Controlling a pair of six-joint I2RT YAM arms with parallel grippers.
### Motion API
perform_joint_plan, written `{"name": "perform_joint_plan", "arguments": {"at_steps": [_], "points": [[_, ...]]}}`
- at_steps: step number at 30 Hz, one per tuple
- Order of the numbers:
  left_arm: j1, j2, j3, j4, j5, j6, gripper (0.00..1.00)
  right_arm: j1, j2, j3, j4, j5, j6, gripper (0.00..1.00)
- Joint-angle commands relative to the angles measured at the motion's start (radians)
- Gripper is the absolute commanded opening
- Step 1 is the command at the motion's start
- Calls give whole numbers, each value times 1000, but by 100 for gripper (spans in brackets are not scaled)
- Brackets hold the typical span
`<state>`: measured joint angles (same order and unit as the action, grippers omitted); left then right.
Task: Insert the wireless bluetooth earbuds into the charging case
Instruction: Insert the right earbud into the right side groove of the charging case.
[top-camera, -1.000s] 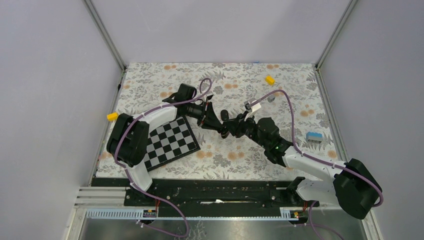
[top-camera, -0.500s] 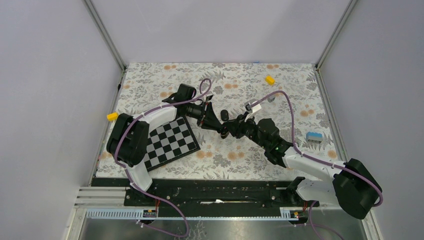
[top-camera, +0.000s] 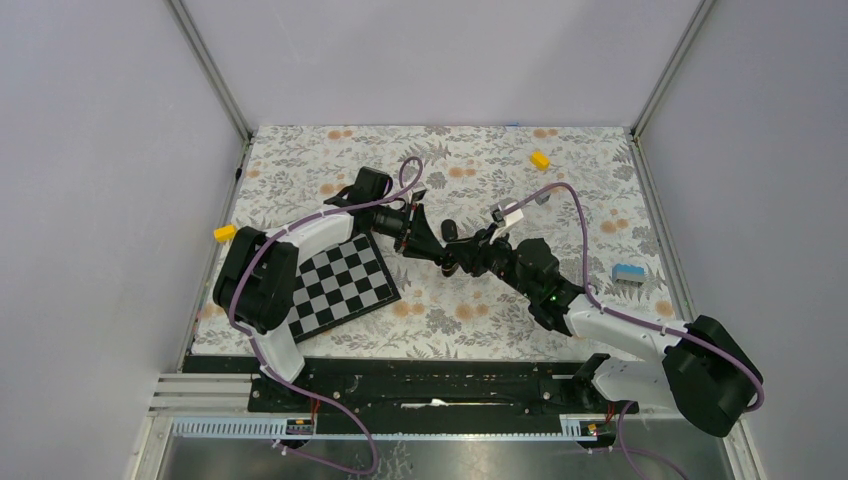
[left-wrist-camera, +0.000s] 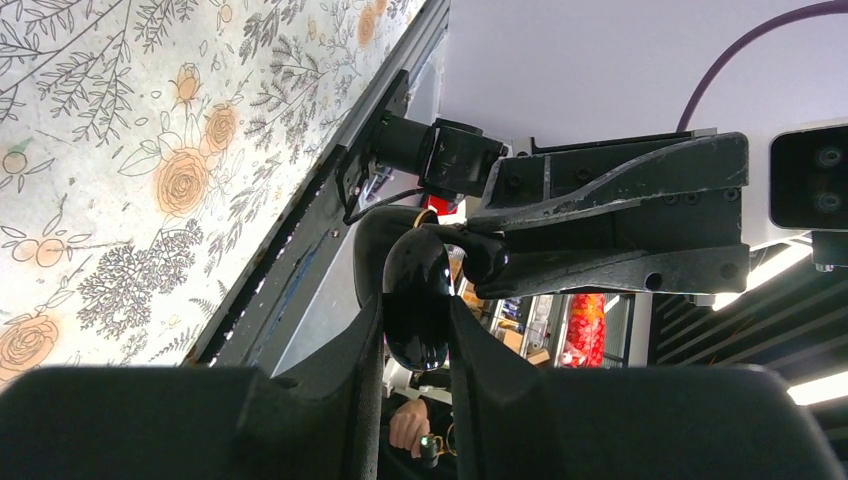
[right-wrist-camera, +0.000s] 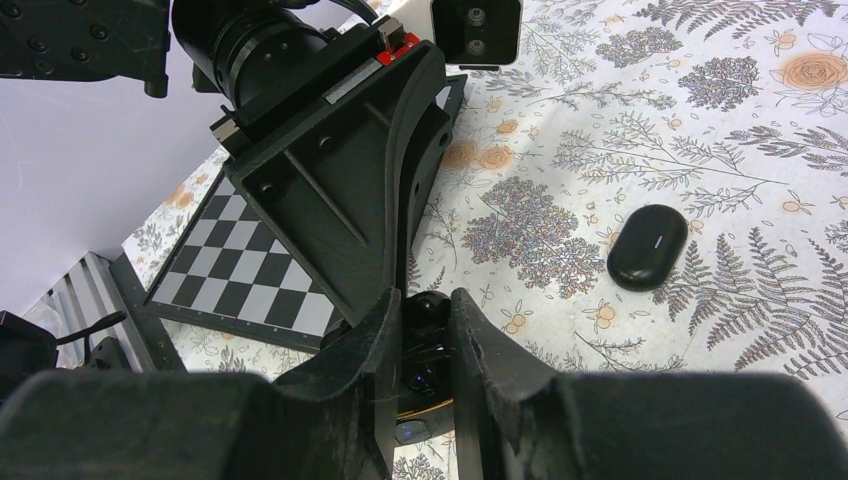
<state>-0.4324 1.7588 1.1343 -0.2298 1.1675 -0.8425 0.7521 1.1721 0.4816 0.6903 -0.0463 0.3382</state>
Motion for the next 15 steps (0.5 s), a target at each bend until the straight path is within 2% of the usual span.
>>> {"name": "perform_joint_plan", "arguments": {"at_steps": [1, 15], "points": [[8, -27, -6, 69, 53, -39, 0, 8, 1, -14, 41, 2, 2, 22], [15, -17, -11, 120, 46, -111, 0, 12, -25, -38, 34, -6, 8, 21]]}}
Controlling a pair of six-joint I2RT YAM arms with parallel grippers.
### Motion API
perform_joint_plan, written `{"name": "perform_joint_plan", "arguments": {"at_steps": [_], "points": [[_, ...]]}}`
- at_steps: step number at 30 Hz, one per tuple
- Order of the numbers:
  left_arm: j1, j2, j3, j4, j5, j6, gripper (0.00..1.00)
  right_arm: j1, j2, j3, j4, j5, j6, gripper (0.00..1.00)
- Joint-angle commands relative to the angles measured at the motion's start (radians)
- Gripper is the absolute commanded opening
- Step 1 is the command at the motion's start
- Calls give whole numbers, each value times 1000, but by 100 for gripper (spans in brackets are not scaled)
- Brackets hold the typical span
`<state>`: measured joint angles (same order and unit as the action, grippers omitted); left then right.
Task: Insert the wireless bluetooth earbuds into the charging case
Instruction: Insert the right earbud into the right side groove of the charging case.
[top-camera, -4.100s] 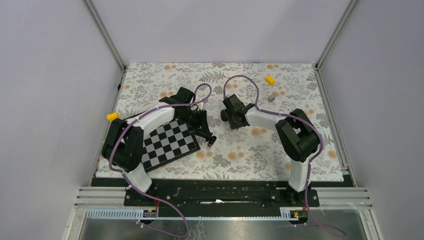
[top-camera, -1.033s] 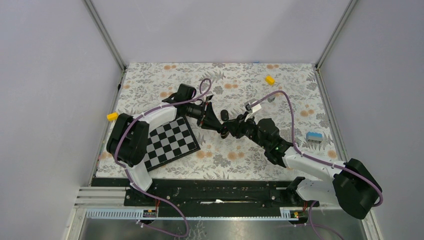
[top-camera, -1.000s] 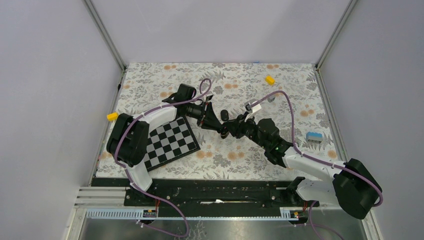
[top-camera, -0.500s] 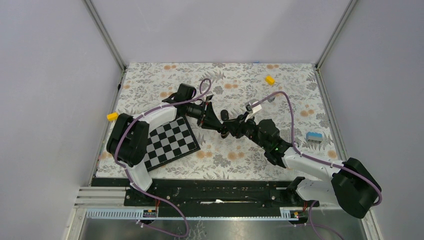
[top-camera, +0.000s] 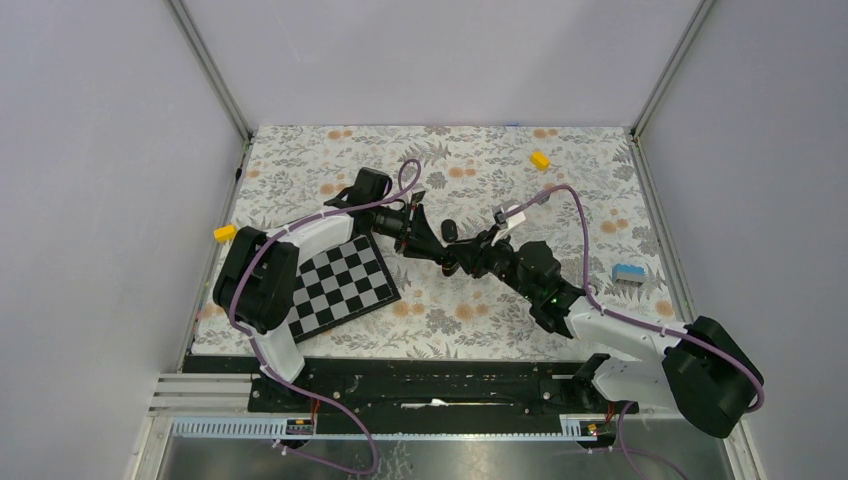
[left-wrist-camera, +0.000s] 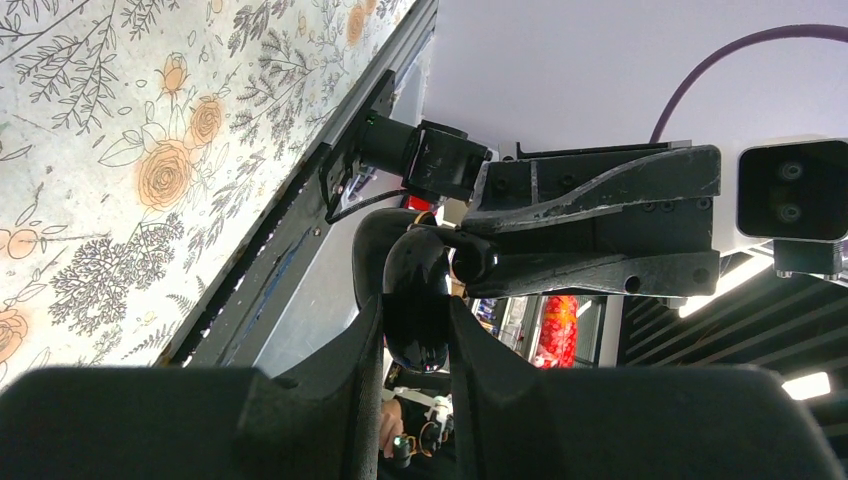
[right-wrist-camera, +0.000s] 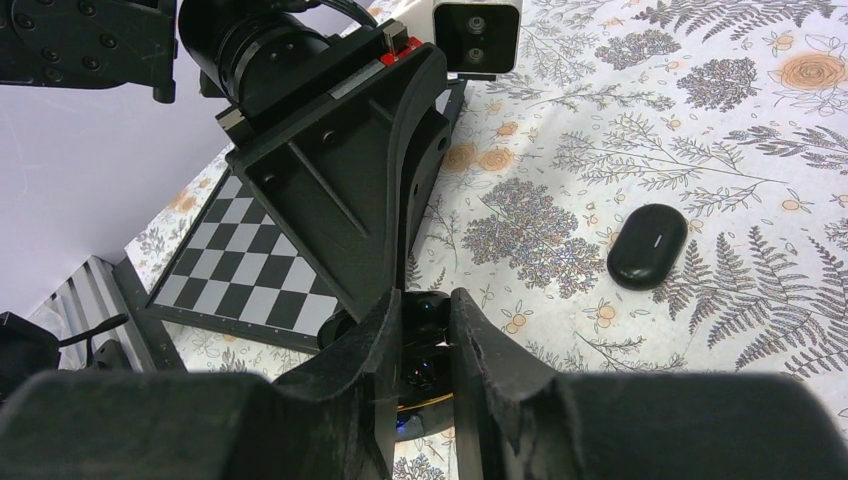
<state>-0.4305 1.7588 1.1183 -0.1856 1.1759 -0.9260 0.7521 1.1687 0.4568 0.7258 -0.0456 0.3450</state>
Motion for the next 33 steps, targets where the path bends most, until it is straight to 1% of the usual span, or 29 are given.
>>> {"name": "perform_joint_plan", "arguments": {"at_steps": [1, 13, 15, 18, 20, 33], "points": [[13, -16, 6, 78, 38, -29, 0, 12, -21, -15, -3, -7, 1, 21], [27, -19, -8, 82, 45, -13, 0, 16, -58, -16, -29, 14, -1, 21], [27, -15, -5, 42, 46, 33, 0, 16, -73, -11, -46, 18, -9, 21], [26, 4, 11, -79, 40, 148, 0, 16, -91, -6, -60, 28, -20, 21], [27, 9, 10, -125, 25, 195, 0, 15, -95, -1, -66, 29, -24, 21], [27, 13, 25, -129, 19, 197, 0, 26, -41, 14, -20, 1, 4, 21]]}}
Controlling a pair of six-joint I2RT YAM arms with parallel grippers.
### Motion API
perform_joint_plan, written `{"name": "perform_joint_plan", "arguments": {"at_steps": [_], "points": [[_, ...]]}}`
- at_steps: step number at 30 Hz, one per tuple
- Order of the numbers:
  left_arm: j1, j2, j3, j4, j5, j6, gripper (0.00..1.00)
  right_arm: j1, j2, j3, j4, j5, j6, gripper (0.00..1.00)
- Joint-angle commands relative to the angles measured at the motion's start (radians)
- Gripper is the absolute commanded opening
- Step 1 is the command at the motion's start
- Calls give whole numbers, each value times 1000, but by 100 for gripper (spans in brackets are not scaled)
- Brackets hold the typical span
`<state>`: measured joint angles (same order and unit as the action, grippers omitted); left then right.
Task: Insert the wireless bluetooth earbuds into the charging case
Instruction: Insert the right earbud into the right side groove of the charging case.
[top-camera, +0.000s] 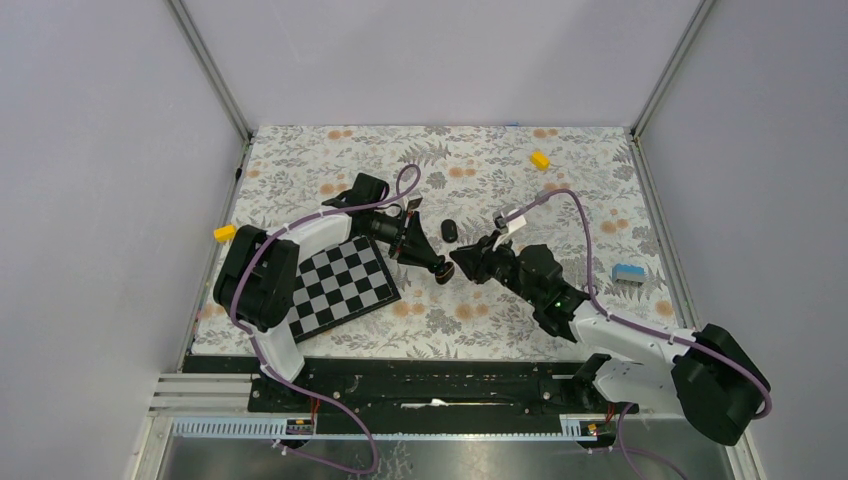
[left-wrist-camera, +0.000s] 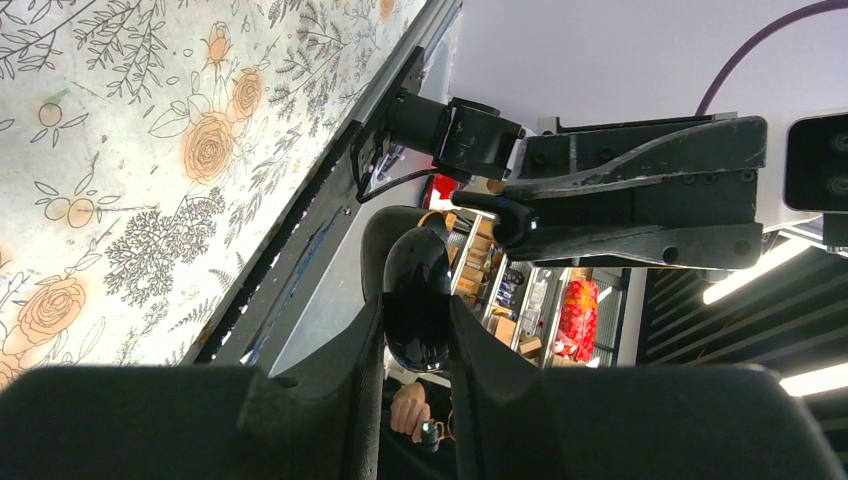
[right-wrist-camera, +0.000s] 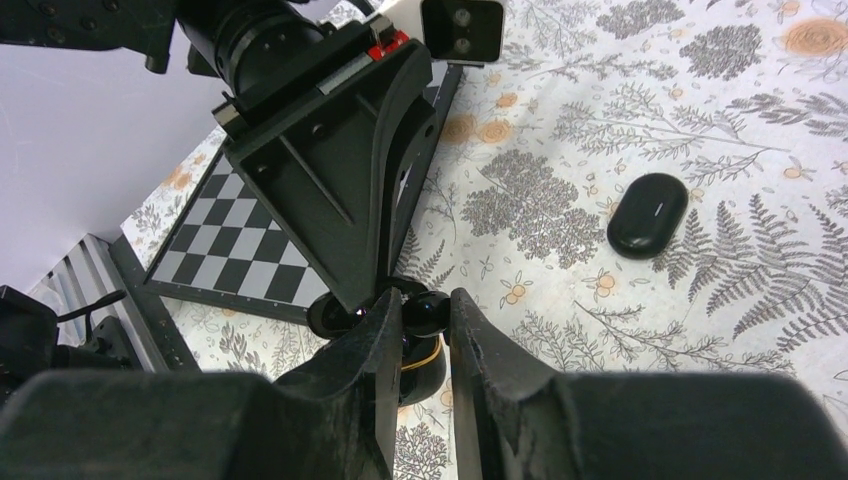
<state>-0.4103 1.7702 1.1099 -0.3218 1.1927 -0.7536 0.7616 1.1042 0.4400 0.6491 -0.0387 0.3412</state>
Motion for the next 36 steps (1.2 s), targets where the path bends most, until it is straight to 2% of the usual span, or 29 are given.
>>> {"name": "perform_joint_plan", "arguments": {"at_steps": [1, 12, 26, 36], "points": [[7, 1, 33, 7, 3, 25, 0, 19, 33, 34, 61, -10, 11, 21], [7, 2, 28, 8, 1, 28, 0, 42, 79, 51, 83, -14, 24, 21], [7, 2, 13, 8, -6, 36, 0, 58, 30, 71, 72, 2, 14, 21], [6, 1, 27, 7, -2, 33, 0, 71, 53, 54, 67, 0, 22, 21]]}}
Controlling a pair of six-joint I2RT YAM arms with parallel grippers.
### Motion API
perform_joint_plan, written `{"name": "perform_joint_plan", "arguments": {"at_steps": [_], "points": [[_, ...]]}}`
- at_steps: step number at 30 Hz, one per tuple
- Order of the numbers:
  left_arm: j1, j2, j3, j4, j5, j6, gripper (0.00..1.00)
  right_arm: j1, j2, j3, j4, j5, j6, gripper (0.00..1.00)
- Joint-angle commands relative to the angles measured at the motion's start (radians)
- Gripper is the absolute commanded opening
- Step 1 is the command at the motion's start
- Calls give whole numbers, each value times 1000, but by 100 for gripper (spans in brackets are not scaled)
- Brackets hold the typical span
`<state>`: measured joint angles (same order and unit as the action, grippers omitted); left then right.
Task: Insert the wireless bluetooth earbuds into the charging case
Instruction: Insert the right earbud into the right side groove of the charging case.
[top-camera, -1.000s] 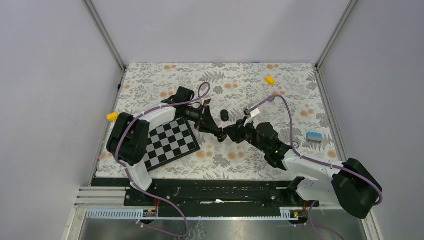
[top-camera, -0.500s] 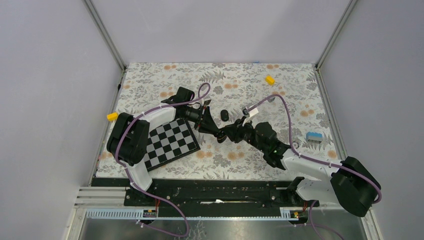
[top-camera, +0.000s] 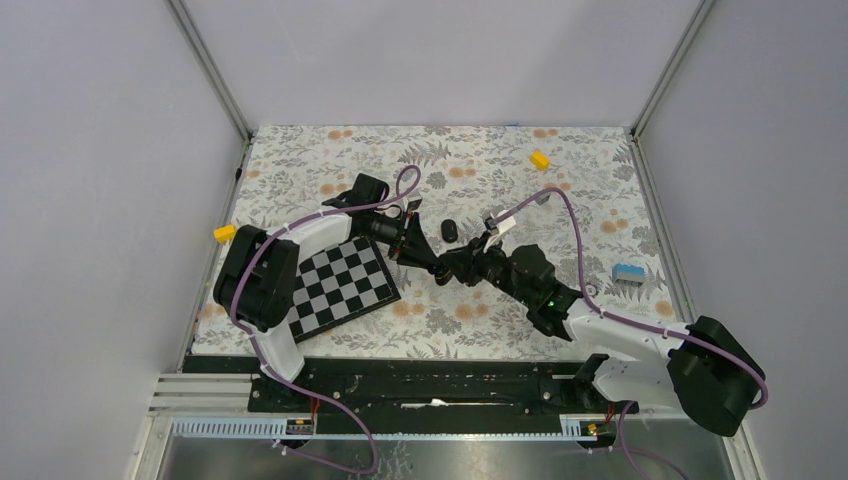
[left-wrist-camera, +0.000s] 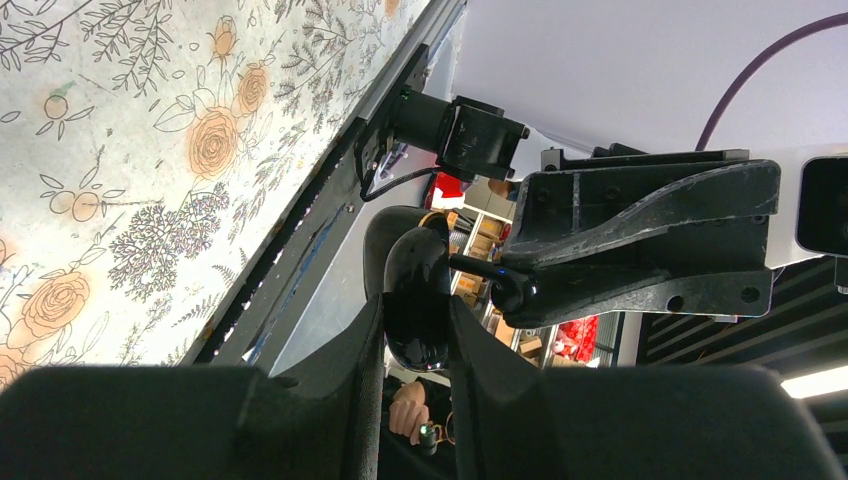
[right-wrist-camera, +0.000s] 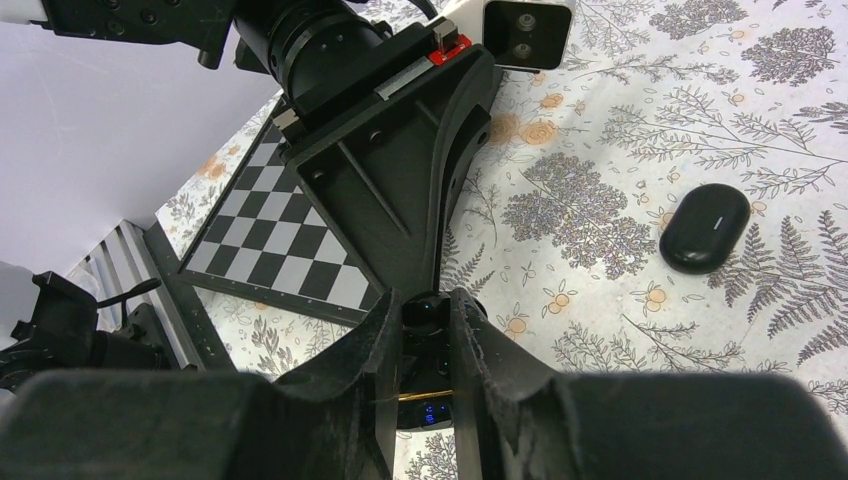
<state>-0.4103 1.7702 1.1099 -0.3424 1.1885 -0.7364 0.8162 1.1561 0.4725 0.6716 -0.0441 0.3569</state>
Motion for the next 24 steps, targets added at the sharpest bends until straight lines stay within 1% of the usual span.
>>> {"name": "perform_joint_plan", "arguments": {"at_steps": [1, 18, 24], "points": [[7, 0, 27, 28, 3, 15, 0, 17, 4, 19, 44, 7, 5, 21], [10, 4, 36, 28, -4, 12, 0, 23, -41, -31, 13, 23, 26, 21], [10, -2, 38, 28, -3, 12, 0, 24, -32, -31, 9, 23, 26, 21]]}}
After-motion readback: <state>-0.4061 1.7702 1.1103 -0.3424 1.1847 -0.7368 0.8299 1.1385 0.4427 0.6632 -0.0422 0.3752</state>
